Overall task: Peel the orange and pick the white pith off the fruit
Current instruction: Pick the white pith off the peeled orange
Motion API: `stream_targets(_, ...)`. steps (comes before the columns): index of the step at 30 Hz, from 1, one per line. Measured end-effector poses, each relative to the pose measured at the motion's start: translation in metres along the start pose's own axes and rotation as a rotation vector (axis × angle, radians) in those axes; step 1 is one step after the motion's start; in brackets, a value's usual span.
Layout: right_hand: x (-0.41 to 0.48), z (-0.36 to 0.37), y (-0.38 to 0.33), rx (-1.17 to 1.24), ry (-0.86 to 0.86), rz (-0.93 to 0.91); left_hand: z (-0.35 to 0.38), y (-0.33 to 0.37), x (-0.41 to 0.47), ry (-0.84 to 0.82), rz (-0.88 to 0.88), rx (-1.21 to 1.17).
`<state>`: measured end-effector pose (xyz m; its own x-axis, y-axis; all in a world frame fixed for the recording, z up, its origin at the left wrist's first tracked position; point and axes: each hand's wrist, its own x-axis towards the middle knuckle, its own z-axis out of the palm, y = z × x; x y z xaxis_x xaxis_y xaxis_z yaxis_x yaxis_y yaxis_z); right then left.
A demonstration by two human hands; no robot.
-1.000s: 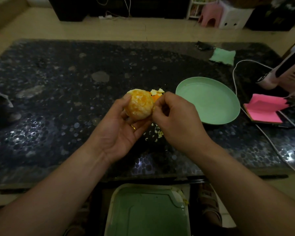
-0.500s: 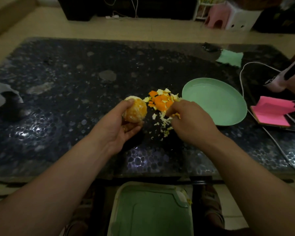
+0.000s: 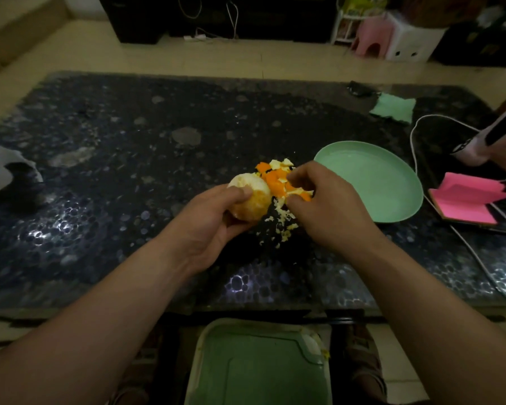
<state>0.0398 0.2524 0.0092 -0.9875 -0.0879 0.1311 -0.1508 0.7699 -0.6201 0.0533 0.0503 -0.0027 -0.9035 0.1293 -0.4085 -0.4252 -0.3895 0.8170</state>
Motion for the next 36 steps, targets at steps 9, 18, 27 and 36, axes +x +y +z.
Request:
stream_targets(9,-0.014,-0.013,-0.009,0.225,-0.005,-0.133,0.003,-0.002,0.0,-0.061,0.108,0.178)
stream_targets(18,-0.015,-0.01,-0.011,0.096,0.046,-0.114,0.008,-0.006,-0.005,0.08,0.263,0.394)
stream_targets(27,-0.021,-0.005,-0.022,-0.164,0.114,-0.19,0.013,-0.01,-0.014,0.167,0.417,0.567)
stream_targets(36,-0.018,-0.004,-0.022,-0.067,0.228,-0.199,0.017,-0.008,-0.015,0.135,0.382,0.391)
